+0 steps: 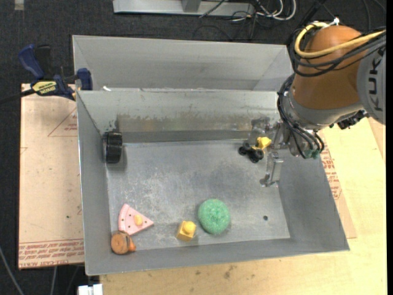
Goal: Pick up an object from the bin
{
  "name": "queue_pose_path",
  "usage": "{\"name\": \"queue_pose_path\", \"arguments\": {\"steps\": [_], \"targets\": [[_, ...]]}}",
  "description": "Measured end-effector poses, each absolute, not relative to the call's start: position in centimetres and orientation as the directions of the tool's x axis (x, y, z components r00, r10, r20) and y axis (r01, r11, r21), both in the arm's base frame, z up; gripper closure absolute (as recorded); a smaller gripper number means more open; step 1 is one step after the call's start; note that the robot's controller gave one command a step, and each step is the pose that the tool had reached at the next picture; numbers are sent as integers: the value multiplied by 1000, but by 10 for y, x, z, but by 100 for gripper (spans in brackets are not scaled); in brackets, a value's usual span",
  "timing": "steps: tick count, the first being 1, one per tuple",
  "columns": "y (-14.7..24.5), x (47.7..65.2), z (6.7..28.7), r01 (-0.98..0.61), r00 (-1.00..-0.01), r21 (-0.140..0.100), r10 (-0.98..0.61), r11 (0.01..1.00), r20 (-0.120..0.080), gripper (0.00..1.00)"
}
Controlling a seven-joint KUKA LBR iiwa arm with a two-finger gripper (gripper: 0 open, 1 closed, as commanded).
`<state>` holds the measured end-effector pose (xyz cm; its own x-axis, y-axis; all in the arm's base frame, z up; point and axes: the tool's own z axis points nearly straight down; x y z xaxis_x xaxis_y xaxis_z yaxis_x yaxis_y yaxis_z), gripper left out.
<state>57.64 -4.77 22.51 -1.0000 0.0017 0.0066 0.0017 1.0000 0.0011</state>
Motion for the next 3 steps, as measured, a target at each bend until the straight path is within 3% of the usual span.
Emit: {"name": "queue_pose_path", "arguments": {"steps": [1,2,3], "targets": [[-48,578,230,1,-1000,1,1,1000,-2,0],[16,545,161,-97,-995,1,-97,995,0,100],[16,545,161,-97,-995,1,-97,995,-1,0]]}}
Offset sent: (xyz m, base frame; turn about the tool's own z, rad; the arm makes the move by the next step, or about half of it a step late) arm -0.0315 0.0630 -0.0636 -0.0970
